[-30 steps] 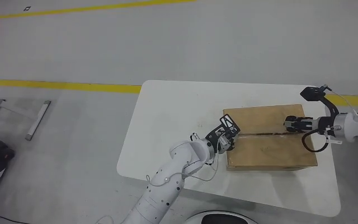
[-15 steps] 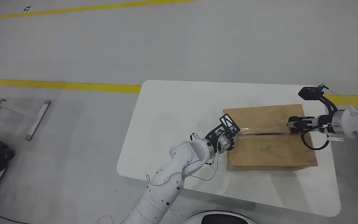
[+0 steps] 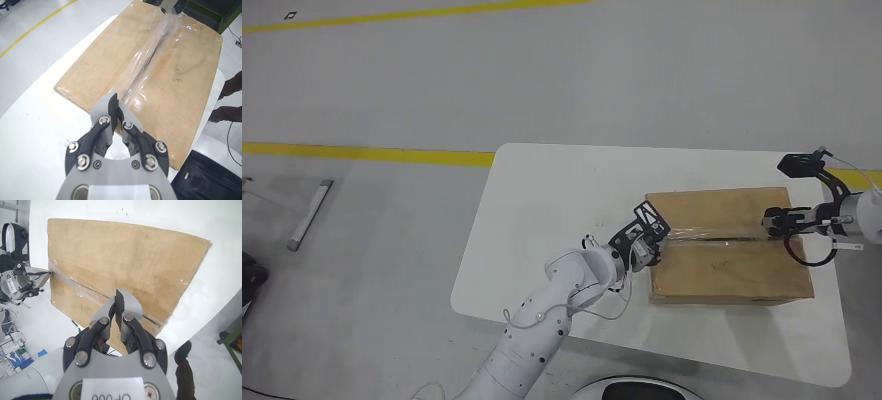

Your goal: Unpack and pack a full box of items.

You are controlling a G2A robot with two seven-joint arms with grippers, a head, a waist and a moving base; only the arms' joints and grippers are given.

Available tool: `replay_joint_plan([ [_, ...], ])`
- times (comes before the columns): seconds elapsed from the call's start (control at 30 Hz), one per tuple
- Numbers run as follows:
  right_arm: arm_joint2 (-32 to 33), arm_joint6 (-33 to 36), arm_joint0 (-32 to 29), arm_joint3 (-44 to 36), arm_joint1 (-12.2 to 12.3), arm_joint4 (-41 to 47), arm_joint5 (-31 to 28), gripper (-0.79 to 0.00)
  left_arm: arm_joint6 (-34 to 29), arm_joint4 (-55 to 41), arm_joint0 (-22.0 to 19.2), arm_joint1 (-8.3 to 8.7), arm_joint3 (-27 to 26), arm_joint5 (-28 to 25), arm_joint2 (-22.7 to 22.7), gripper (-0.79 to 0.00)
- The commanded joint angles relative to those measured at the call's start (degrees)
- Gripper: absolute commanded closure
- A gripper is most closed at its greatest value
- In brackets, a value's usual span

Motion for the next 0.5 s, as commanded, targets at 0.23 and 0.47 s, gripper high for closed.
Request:
replay_joint_plan([
  [0.23,-1.8,0.1,0.7,1.3,0.2,-0.9,0.2,0.000,0.0,-0.1,-0.4,-0.11,0.3,0.2,0.0,-0.234],
  [0.47,-3.0,-1.2,1.5,2.5,0.1,-1.1,0.2,0.000,-0.3,-0.6,-0.4,-0.03,-1.9,0.5,-0.8,-0.785],
])
